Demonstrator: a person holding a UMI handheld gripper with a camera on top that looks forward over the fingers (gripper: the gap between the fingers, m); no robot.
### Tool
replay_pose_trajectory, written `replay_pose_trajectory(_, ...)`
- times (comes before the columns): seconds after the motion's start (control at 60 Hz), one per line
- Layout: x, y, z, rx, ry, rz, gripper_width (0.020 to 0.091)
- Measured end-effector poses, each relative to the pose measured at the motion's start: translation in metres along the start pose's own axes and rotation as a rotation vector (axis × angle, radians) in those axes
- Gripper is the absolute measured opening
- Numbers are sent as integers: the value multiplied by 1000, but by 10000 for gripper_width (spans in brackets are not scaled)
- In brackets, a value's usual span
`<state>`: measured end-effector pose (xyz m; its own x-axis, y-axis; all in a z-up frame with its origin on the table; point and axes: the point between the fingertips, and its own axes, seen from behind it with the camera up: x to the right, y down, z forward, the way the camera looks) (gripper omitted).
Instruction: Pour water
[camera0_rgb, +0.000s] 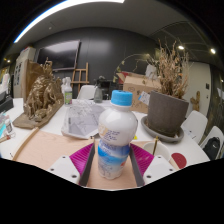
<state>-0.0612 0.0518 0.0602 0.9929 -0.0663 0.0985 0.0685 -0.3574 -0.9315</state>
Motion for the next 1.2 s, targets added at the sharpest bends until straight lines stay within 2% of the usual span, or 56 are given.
replay_pose_trajectory(0.05, 2, 1, 4, 6, 16, -12, 538)
replay_pose_trajectory(0.083, 2, -1, 7, 17, 11, -12, 532)
replay_pose_trajectory(0.217, 4, 0, 6, 25, 3, 13, 410)
replay_pose_trajectory(0.3, 4, 1, 3, 18, 8, 6, 364)
replay_pose_trajectory(0.467, -7, -28, -13, 33, -37, 89, 364)
replay_pose_trajectory(0.6, -37, -74, -31, 41, -195, 453, 362)
replay_pose_trajectory(0.75, -55, -107, -38, -7, -379, 1044, 358)
replay_pose_trajectory(0.933, -40, -111, -27, -54, -502, 1620, 360)
replay_pose_trajectory(1.1, -24, -101, -13, -87, -539, 1952, 362)
replay_pose_trajectory(1.2, -17, -92, -9, -79, -535, 2006, 362)
